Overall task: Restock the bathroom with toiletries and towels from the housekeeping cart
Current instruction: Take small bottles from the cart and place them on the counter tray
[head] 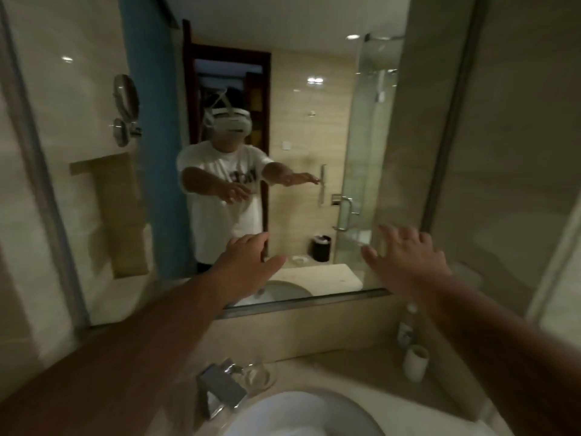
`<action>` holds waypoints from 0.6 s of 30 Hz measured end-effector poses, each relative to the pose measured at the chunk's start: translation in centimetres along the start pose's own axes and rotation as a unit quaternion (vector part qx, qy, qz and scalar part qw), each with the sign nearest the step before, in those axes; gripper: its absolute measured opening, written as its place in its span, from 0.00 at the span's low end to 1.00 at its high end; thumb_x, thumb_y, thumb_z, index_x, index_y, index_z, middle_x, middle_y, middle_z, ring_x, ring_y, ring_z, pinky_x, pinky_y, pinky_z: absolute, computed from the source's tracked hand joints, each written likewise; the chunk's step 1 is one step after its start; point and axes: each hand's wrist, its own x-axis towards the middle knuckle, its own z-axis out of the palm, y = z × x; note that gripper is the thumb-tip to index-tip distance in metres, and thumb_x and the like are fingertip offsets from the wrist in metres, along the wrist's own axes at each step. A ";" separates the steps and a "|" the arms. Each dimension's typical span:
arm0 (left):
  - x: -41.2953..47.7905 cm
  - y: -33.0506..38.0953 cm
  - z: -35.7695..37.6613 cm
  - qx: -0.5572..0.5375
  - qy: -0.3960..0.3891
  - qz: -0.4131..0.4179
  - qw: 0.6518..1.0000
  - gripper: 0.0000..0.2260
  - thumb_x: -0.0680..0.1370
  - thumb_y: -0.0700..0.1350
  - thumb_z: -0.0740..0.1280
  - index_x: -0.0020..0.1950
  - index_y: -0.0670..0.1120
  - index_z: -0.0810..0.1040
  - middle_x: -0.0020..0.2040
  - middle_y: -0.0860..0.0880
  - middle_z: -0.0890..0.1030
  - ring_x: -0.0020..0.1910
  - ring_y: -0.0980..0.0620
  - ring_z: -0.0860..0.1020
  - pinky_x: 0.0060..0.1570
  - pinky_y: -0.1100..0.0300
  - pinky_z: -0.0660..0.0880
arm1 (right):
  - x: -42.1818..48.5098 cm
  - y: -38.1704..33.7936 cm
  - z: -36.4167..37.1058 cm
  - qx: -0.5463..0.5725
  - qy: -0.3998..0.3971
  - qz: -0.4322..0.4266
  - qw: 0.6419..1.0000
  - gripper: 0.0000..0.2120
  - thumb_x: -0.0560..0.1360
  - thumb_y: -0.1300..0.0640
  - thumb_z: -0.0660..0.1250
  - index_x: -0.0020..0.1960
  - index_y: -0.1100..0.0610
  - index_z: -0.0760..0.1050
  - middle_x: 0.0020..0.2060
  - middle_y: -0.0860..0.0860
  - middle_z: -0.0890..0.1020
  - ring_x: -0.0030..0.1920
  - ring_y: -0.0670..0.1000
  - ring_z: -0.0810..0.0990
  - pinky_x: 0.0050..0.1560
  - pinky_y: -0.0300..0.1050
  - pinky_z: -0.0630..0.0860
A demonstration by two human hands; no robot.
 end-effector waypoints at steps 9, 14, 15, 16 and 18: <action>-0.9 9.4 11.8 -0.037 -0.122 0.116 0.985 0.31 0.81 0.61 0.60 0.81 0.53 0.57 0.80 0.48 0.61 0.78 0.46 0.55 0.74 0.50 0.57 | -10.8 13.2 -0.3 -0.091 -0.031 0.209 0.973 0.35 0.79 0.31 0.49 0.80 0.46 0.47 0.77 0.57 0.59 0.75 0.62 0.60 0.70 0.61 0.64; -3.0 16.1 16.4 -0.044 -0.181 0.181 0.966 0.32 0.81 0.62 0.59 0.81 0.51 0.55 0.80 0.47 0.59 0.79 0.45 0.54 0.75 0.50 0.56 | -18.9 18.9 -2.7 -0.117 -0.043 0.330 0.936 0.35 0.80 0.33 0.47 0.82 0.48 0.45 0.78 0.60 0.57 0.76 0.64 0.58 0.73 0.57 0.61; -3.7 17.7 16.9 -0.045 -0.191 0.195 0.961 0.32 0.81 0.62 0.59 0.82 0.51 0.55 0.80 0.47 0.59 0.79 0.45 0.53 0.75 0.50 0.55 | -20.5 19.9 -3.5 -0.119 -0.039 0.348 0.929 0.35 0.80 0.33 0.48 0.82 0.49 0.45 0.78 0.60 0.57 0.76 0.63 0.58 0.73 0.56 0.60; -4.4 19.3 17.3 -0.046 -0.198 0.210 0.956 0.32 0.81 0.61 0.59 0.82 0.50 0.55 0.80 0.47 0.59 0.79 0.44 0.54 0.75 0.51 0.55 | -22.0 20.8 -4.4 -0.123 -0.032 0.364 0.923 0.35 0.80 0.33 0.48 0.82 0.48 0.46 0.78 0.59 0.57 0.76 0.63 0.58 0.72 0.56 0.61; -6.0 22.7 18.2 -0.047 -0.205 0.238 0.948 0.32 0.81 0.61 0.60 0.81 0.49 0.55 0.80 0.46 0.60 0.78 0.43 0.55 0.75 0.52 0.55 | -24.8 22.7 -6.0 -0.138 -0.012 0.393 0.909 0.35 0.79 0.32 0.49 0.81 0.46 0.47 0.78 0.58 0.58 0.75 0.62 0.59 0.71 0.56 0.62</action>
